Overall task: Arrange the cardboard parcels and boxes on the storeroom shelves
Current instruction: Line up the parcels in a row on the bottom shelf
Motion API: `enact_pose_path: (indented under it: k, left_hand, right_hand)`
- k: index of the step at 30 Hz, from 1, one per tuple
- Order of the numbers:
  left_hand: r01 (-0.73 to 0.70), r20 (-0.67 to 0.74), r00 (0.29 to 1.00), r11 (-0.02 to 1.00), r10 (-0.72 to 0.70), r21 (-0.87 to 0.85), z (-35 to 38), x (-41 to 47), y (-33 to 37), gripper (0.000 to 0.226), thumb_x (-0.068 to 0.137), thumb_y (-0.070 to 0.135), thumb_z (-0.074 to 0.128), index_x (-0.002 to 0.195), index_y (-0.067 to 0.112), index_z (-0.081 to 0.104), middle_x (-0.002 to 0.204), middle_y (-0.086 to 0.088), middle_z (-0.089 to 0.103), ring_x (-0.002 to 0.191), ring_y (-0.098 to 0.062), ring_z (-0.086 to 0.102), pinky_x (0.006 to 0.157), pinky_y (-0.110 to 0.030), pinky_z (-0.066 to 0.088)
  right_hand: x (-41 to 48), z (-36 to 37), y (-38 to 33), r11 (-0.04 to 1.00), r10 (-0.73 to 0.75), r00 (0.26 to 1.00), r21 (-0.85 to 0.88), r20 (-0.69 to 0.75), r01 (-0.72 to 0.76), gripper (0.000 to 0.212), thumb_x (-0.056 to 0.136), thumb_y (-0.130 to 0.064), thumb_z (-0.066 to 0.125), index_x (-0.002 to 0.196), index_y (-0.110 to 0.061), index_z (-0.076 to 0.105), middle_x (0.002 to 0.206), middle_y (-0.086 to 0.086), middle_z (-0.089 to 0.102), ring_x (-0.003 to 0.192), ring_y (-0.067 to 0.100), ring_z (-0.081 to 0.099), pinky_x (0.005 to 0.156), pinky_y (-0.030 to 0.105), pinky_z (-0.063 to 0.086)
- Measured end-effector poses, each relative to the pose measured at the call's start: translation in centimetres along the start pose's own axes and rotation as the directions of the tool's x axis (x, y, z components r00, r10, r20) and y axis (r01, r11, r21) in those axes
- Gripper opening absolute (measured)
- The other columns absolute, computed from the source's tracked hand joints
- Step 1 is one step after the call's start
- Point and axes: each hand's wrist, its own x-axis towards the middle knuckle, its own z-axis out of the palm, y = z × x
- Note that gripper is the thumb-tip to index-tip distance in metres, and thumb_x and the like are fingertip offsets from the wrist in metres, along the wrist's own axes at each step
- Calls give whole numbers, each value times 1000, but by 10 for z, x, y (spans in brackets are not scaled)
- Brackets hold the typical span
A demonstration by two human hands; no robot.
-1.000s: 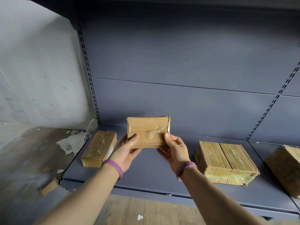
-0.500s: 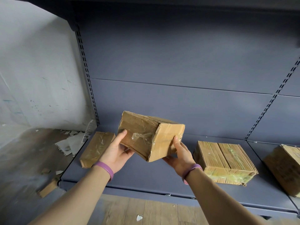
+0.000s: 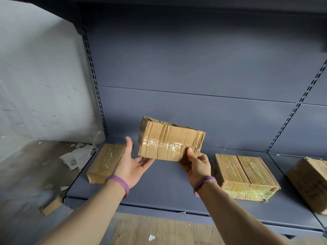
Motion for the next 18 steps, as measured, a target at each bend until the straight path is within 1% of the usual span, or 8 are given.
enact_pose_path:
  k: [3, 5, 7, 9, 11, 13, 16, 18]
  left_hand:
    - [4, 63, 998, 994, -10, 108, -2, 4, -6, 72, 83, 46, 69, 147, 28, 42, 135, -12, 63, 121, -29, 62, 87, -44, 60]
    - [-2, 65, 998, 990, -7, 141, -1, 5, -12, 62, 85, 35, 69, 143, 26, 48, 137, -8, 63, 122, -31, 61, 92, -45, 57]
    - [-25, 44, 999, 992, 20, 122, 1, 6, -15, 53, 88, 31, 68, 138, 23, 53, 134, -8, 64, 119, -31, 62, 94, -46, 56]
    - [-49, 2, 999, 996, 49, 69, -1, 7, -13, 47, 91, 28, 66, 136, 21, 54, 132, -9, 65, 115, -30, 64, 86, -46, 60]
    - [-56, -34, 998, 997, 57, 53, -4, 8, -9, 42, 94, 26, 63, 135, 21, 54, 131, -11, 64, 114, -30, 62, 82, -46, 59]
    - [-56, -54, 997, 997, 59, 62, -8, 8, -5, 41, 96, 25, 60, 136, 21, 53, 131, -12, 63, 113, -29, 62, 81, -45, 56]
    - [-64, -55, 996, 995, 69, 81, -11, 6, 4, 38, 100, 24, 55, 137, 20, 52, 129, -11, 63, 112, -29, 62, 82, -45, 54]
    - [-61, -41, 997, 993, 65, 102, -12, 4, 8, 35, 102, 27, 52, 136, 21, 53, 130, -10, 62, 113, -29, 61, 86, -45, 52]
  right_hand:
    - [-4, 3, 2, 1000, -12, 1000, 14, 29, 12, 17, 92, -6, 67, 96, -9, 50, 93, 12, 66, 83, 24, 69, 57, 32, 60]
    - [-8, 7, 3, 1000, 4, 996, -5, 93, -3, 20, 90, -5, 69, 96, -8, 50, 93, 13, 68, 82, 25, 70, 61, 34, 61]
    - [-12, 11, 4, 999, 34, 986, -48, 166, -26, 24, 87, -4, 72, 94, -10, 50, 91, 14, 70, 83, 26, 72, 65, 36, 61]
    - [-13, 13, 6, 995, 59, 977, -96, 207, -39, 27, 85, -4, 74, 90, -12, 49, 89, 11, 72, 81, 24, 73, 68, 36, 61]
    - [-13, 13, 6, 985, 64, 971, -173, 230, -24, 27, 85, -6, 75, 87, -14, 50, 86, 6, 74, 80, 20, 73, 69, 35, 60]
    - [-12, 11, 5, 967, 65, 959, -256, 274, 7, 25, 82, -13, 78, 89, -15, 54, 86, 2, 74, 82, 18, 73, 72, 34, 59]
    - [-9, 5, 1, 954, 119, 933, -300, 339, -13, 34, 74, -34, 76, 95, -13, 60, 95, 5, 72, 92, 22, 69, 79, 35, 57]
    - [-6, 2, -1, 955, 145, 942, -290, 302, -54, 37, 83, -44, 68, 100, -11, 63, 104, 7, 72, 100, 26, 69, 82, 36, 57]
